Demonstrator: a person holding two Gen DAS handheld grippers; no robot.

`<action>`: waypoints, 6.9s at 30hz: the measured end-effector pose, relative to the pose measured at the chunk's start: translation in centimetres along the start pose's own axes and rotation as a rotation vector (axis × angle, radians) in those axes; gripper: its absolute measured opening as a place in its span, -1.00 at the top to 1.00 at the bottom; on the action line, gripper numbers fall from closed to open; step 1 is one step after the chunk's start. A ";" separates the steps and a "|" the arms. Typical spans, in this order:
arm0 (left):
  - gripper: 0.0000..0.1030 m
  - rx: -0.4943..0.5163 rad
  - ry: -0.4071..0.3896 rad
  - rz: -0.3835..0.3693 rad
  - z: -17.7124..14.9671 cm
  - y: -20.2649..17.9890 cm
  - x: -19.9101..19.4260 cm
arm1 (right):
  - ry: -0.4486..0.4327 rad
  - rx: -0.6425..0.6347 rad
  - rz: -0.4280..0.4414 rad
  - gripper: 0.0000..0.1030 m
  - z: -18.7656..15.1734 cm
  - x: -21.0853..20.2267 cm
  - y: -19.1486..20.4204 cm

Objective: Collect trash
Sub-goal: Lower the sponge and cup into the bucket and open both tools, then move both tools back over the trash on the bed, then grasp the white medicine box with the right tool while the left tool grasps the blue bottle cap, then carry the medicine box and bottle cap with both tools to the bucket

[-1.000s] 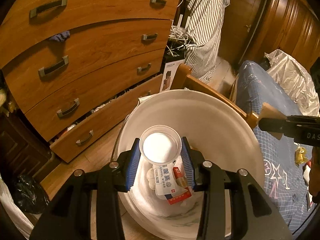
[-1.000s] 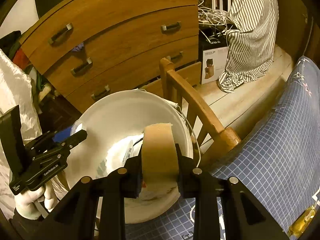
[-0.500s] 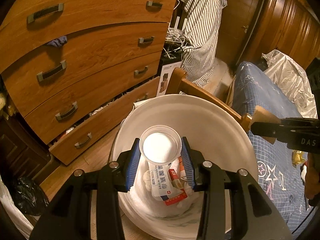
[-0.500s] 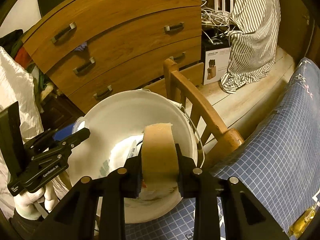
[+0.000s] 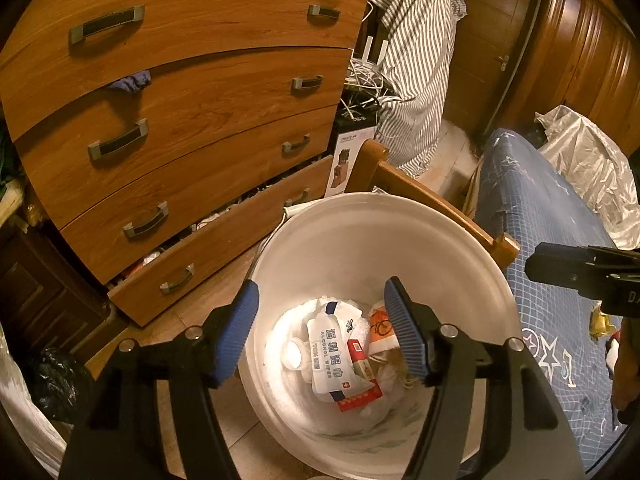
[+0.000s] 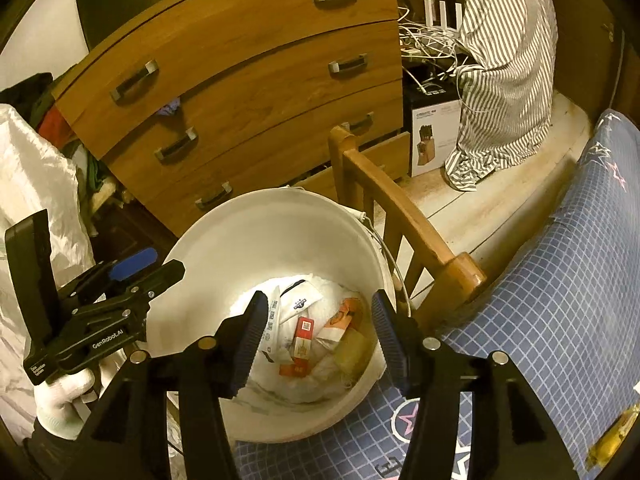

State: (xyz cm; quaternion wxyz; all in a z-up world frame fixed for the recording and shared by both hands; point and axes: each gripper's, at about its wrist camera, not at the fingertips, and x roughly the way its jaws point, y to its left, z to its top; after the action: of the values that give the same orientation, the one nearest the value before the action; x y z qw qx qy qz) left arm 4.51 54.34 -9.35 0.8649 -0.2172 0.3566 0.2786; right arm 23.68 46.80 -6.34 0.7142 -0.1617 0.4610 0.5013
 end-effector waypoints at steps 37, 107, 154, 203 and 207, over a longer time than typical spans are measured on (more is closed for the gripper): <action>-0.21 0.566 0.217 -0.466 -19.3 -34.4 -3.2 | -0.014 0.287 -0.663 -0.71 -49.8 -27.0 -31.0; 0.28 0.770 -0.008 -0.576 -26.4 -51.7 -8.8 | -0.482 0.654 -0.712 0.08 -59.6 -36.4 -27.7; 0.28 0.622 -0.308 -0.618 -24.5 -44.4 -20.4 | -0.760 0.432 -0.903 0.06 -53.7 -43.0 -13.1; 0.27 0.192 -0.413 -0.029 -2.9 -11.4 -15.7 | -0.668 -0.083 -0.326 0.05 -9.6 -19.8 8.2; 0.27 0.176 -0.366 -0.023 -2.1 -9.9 -14.0 | -0.560 -0.078 -0.258 0.05 -6.2 -16.2 8.5</action>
State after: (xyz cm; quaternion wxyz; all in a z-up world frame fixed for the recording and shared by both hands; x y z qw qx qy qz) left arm 1.47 41.16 1.34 0.9341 -0.0906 0.2140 0.2712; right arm 12.06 37.10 5.70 0.8644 -0.1018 0.2022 0.4490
